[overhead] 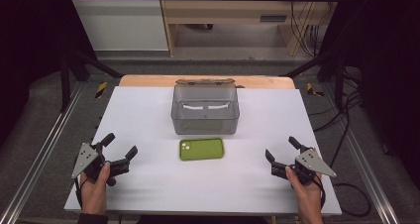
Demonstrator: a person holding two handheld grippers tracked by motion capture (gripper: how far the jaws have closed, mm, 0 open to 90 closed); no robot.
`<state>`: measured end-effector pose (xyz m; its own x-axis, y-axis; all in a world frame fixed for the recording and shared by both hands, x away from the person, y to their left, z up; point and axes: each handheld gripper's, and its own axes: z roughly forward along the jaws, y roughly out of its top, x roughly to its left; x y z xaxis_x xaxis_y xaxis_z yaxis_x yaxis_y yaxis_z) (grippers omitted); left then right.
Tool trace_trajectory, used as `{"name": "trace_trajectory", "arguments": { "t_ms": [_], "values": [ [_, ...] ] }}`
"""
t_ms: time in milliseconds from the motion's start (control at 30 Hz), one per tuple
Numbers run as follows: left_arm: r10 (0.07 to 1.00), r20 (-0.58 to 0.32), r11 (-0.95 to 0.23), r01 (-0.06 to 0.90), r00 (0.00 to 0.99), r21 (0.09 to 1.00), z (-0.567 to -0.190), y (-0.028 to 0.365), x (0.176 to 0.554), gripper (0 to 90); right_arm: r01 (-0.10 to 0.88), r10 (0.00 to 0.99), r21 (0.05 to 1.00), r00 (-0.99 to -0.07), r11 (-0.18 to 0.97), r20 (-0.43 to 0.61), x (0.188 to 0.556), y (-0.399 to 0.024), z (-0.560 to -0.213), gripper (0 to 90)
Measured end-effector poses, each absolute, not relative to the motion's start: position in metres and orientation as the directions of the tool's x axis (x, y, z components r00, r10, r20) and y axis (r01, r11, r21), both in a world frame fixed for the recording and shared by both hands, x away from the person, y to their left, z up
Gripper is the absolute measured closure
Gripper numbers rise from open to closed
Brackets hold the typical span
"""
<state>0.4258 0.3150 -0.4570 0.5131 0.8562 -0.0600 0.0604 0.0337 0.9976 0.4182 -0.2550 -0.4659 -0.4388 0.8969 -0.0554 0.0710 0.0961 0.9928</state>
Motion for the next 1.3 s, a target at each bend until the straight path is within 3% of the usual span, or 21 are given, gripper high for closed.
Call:
{"name": "trace_trajectory", "arguments": {
  "t_ms": [767,933,1300],
  "values": [
    [0.853,-0.028,0.016,0.027,0.521,1.0,-0.457,0.306,0.426,1.1,0.055,0.9,0.994,-0.432,0.089,-0.056,0.42,-0.243,-0.468,4.9],
    [0.854,-0.02,0.006,0.03,0.52,1.0,-0.457,0.308,0.425,1.1,0.136,0.902,0.988,-0.431,0.072,-0.007,0.425,-0.233,-0.465,4.9],
    [0.858,-0.041,0.026,0.036,0.513,0.999,-0.457,0.313,0.425,1.3,0.34,0.865,0.914,-0.501,0.223,-0.025,0.453,-0.185,-0.45,4.7]
  ]
}}
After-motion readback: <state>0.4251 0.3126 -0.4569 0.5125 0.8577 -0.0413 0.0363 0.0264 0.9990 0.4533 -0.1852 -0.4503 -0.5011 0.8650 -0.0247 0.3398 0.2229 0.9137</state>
